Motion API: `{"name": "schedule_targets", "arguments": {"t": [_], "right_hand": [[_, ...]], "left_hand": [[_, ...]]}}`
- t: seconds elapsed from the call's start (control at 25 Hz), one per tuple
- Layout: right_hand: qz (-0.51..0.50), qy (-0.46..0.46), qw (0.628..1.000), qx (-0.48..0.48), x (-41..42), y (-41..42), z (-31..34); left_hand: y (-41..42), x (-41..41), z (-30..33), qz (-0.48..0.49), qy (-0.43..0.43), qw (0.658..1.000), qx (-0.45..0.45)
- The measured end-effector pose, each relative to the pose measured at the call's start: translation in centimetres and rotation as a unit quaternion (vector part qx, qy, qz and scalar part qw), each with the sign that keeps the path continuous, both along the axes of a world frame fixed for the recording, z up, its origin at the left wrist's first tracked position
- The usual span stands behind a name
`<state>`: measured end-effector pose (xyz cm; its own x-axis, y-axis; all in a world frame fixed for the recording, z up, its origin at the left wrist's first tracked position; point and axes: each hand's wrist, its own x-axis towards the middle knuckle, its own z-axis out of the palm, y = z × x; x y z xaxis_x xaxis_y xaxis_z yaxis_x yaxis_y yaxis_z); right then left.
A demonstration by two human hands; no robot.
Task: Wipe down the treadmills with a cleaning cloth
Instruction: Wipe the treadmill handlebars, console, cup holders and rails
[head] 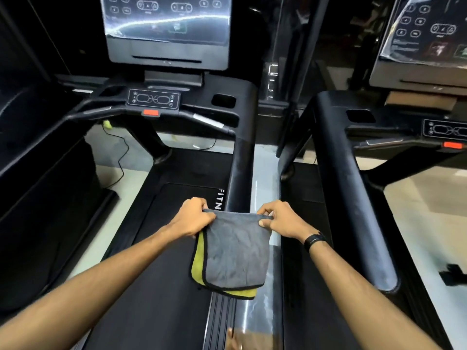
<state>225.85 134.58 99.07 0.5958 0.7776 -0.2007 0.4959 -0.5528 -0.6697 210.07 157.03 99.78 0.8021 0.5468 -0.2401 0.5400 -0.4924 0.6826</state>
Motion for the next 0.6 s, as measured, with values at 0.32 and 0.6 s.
{"name": "schedule_targets", "arguments": {"t": [0.32,0.6], "right_hand": [[-0.028,0.059,0.998,-0.001,2.0,-0.5,-2.2],[-0.04,0.064,0.997,0.022,2.7,-0.4,-1.8]], "left_hand": [[1.0,2.1,-2.6,-0.061,0.054,0.997,-0.007],[1.5,3.0,-2.5,-0.096,0.141,0.984,0.053]]}}
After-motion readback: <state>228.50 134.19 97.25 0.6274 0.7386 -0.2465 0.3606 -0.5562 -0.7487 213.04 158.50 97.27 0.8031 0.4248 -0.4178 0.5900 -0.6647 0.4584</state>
